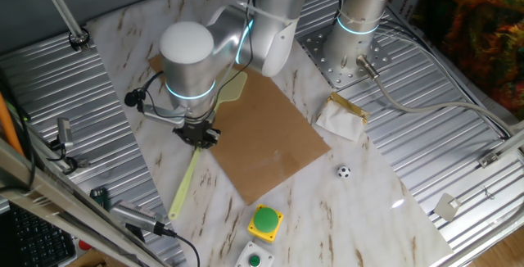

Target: Swat with a flyswatter

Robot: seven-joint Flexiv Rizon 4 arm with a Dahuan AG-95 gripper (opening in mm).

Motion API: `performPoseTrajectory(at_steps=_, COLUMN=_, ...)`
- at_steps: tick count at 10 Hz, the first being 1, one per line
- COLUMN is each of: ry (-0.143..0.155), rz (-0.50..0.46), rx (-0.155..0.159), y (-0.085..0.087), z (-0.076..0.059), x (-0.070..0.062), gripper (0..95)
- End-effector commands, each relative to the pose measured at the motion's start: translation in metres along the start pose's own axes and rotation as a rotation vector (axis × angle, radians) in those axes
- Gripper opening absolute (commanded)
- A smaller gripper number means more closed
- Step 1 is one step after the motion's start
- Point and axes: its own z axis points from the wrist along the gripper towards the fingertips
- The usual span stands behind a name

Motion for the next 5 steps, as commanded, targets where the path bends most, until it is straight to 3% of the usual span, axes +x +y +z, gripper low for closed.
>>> performPoseTrajectory(at_steps=1, ry=0.014, rz=-0.004, rx=-0.007, y=-0.0019, z=0.0008, x=-0.0004, gripper=0.0)
performPoseTrajectory(at_steps=5, ry=0.04, rz=-0.005, rx=-0.008, y=-0.0021, z=0.0005, x=-0.0011, gripper=0.0)
